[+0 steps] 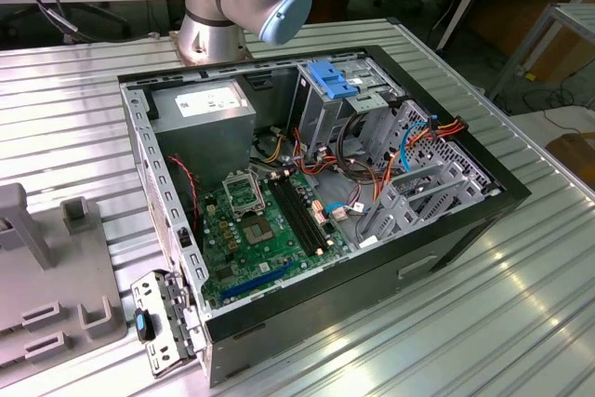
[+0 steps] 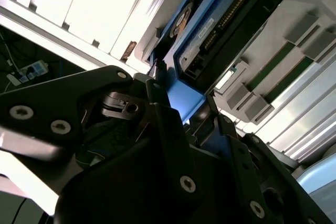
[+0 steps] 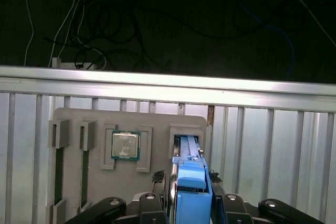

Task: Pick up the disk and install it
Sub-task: 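Pick up the disk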

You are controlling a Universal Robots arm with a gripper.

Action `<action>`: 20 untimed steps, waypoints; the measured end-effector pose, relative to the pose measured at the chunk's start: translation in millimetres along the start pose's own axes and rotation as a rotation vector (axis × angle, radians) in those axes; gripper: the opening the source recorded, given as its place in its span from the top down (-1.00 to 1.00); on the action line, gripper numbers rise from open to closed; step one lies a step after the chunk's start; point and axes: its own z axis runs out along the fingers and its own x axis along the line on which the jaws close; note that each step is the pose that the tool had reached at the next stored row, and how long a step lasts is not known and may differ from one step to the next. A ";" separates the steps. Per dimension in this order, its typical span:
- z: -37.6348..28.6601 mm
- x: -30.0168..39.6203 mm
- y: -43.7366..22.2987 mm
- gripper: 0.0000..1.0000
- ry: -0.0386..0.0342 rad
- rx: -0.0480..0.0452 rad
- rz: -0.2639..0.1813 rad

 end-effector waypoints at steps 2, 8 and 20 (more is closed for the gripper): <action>0.5 -0.2 -0.1 0.15 0.0000 0.0000 0.000; 1.3 -0.3 0.0 0.25 0.0001 -0.0001 0.000; 2.0 -0.6 0.0 0.25 0.0031 -0.0048 0.117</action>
